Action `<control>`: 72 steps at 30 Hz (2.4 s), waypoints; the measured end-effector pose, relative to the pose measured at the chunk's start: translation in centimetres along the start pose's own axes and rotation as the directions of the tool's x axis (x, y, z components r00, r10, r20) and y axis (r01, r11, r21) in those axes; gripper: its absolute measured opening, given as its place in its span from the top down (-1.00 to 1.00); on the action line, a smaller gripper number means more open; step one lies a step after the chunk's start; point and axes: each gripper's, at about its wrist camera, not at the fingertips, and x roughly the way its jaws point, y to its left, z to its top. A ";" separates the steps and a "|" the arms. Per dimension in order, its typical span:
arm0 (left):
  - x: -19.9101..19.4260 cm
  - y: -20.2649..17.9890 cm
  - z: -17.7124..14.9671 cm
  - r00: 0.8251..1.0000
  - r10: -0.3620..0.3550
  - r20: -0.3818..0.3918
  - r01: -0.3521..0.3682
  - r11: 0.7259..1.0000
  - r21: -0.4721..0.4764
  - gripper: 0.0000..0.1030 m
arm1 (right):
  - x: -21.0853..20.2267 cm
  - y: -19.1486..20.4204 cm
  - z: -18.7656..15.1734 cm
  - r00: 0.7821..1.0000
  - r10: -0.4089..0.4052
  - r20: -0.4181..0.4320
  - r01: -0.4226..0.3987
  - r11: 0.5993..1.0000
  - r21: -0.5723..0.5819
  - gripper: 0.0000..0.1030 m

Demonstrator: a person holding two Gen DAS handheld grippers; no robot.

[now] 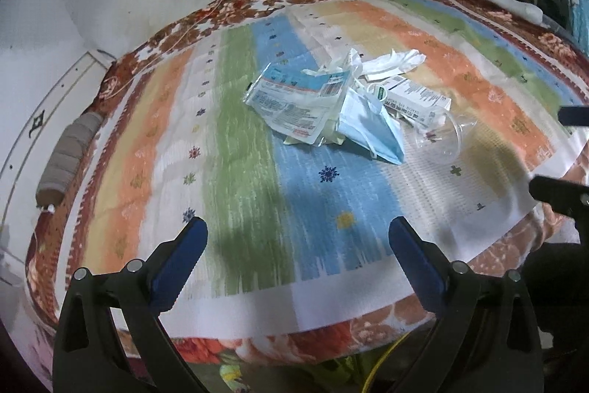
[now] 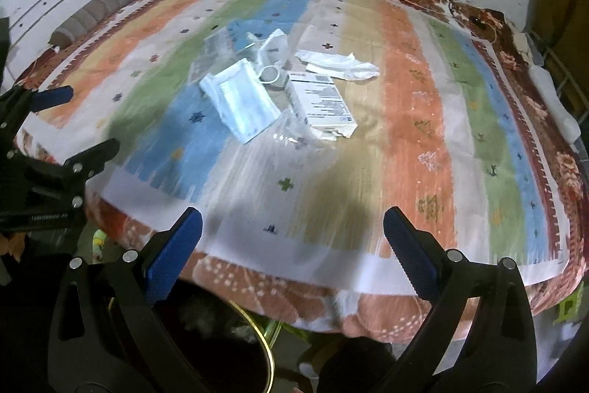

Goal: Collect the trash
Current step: 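Move both open tools back over the remaining trash on the bed, then grasp the blue-white printed packet with left tool while right tool grasps clear cup, then lift the packet and the clear cup and carry them toward the bin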

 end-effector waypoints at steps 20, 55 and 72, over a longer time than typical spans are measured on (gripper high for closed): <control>5.2 1.0 2.9 0.998 0.021 0.056 -0.026 0.997 0.075 -0.75 | 5.8 1.4 4.2 0.991 -0.133 0.011 0.134 0.990 -0.051 -0.63; 7.8 -0.4 5.0 0.992 0.078 0.097 -0.090 0.988 0.127 0.98 | 8.7 -1.4 5.5 0.993 -0.098 -0.072 0.097 0.995 -0.013 0.84; 0.9 4.7 5.7 0.996 -0.046 0.074 0.056 0.989 -0.136 0.99 | 3.7 -1.6 4.9 0.999 0.037 -0.026 -0.035 0.998 0.061 0.84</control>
